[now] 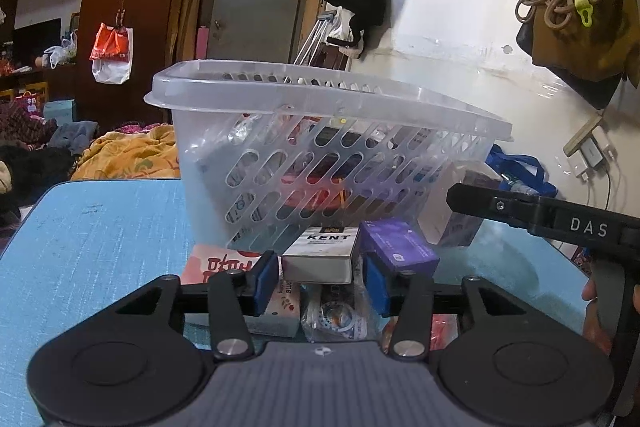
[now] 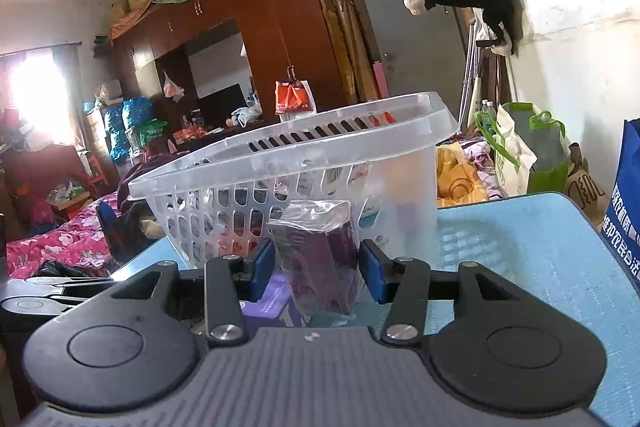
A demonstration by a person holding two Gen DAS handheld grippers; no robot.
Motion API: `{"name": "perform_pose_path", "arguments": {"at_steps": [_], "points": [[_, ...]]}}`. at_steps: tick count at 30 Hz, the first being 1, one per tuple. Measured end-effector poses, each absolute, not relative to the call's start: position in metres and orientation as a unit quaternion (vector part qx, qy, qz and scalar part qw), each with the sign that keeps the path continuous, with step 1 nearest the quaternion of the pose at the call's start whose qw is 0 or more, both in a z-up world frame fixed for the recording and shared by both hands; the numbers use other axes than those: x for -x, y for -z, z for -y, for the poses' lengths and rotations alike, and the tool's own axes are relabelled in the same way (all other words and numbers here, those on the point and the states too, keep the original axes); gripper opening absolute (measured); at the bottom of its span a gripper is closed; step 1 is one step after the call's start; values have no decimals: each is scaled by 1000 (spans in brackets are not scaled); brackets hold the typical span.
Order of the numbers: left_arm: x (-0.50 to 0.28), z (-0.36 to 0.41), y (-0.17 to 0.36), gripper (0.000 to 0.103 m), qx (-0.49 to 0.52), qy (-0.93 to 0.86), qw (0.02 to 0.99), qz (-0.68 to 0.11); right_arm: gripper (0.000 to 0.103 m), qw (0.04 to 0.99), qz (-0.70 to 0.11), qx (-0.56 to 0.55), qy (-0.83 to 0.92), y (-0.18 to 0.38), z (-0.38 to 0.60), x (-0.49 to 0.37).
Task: Organize objects
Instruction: 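Grasp the white box with the left gripper while the right gripper grasps a purple box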
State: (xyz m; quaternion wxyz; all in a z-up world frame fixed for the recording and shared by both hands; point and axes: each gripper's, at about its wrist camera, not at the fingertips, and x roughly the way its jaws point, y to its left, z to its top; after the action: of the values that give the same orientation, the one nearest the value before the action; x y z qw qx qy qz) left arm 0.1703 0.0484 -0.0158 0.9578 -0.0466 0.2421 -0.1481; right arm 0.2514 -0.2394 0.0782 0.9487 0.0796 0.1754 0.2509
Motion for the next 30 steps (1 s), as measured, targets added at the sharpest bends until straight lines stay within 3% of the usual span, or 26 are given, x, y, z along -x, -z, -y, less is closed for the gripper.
{"name": "perform_pose_path", "arguments": {"at_steps": [5,8,30], "points": [[-169,-48,15,52,49,145,960,-236,52,949,-175,-80,-250,-78,239,-252],[-170,-50,16,43,56,153,957,-239,52,949,-176,-79,-251,-78,239,-252],[-110,-77,1,42,82,175,973,-125,50,946,-132,-85,-284,-87,259,-208]]}}
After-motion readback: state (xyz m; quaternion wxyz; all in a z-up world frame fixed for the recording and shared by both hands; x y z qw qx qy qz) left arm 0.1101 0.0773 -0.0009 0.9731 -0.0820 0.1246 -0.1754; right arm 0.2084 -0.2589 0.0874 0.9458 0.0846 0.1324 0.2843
